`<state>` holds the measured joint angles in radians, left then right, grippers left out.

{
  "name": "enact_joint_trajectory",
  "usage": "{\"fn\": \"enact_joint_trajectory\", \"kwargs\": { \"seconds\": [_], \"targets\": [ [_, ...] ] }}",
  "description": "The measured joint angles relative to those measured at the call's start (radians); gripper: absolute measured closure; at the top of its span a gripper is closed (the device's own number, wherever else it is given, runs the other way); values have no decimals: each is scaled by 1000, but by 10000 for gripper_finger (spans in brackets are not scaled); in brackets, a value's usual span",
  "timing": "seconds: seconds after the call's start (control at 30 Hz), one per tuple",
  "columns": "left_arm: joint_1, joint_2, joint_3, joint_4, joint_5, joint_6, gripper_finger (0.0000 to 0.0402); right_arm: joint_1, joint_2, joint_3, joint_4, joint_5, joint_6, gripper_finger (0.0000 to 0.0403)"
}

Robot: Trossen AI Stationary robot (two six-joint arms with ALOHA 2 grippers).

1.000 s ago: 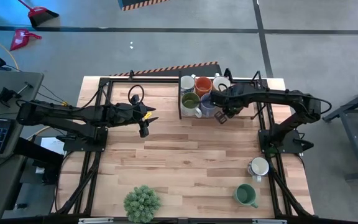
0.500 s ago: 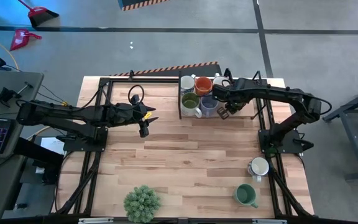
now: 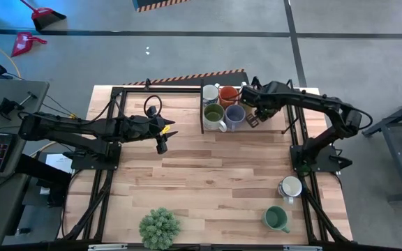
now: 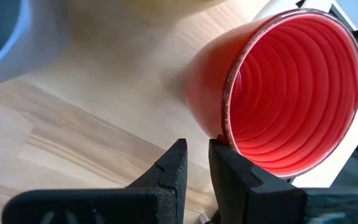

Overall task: Place coffee mugs
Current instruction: Put the red mug on the shelf

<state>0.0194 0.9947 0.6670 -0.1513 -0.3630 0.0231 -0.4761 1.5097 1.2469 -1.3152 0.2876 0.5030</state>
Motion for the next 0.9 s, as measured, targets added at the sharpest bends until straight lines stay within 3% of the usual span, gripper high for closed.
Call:
{"fn": "enact_joint_trajectory", "kwargs": {
  "seconds": [0.9],
  "targets": [
    [0,0,0,0,0,7,222,-158,21,-1,90,1,-147,345]
  ]
}}
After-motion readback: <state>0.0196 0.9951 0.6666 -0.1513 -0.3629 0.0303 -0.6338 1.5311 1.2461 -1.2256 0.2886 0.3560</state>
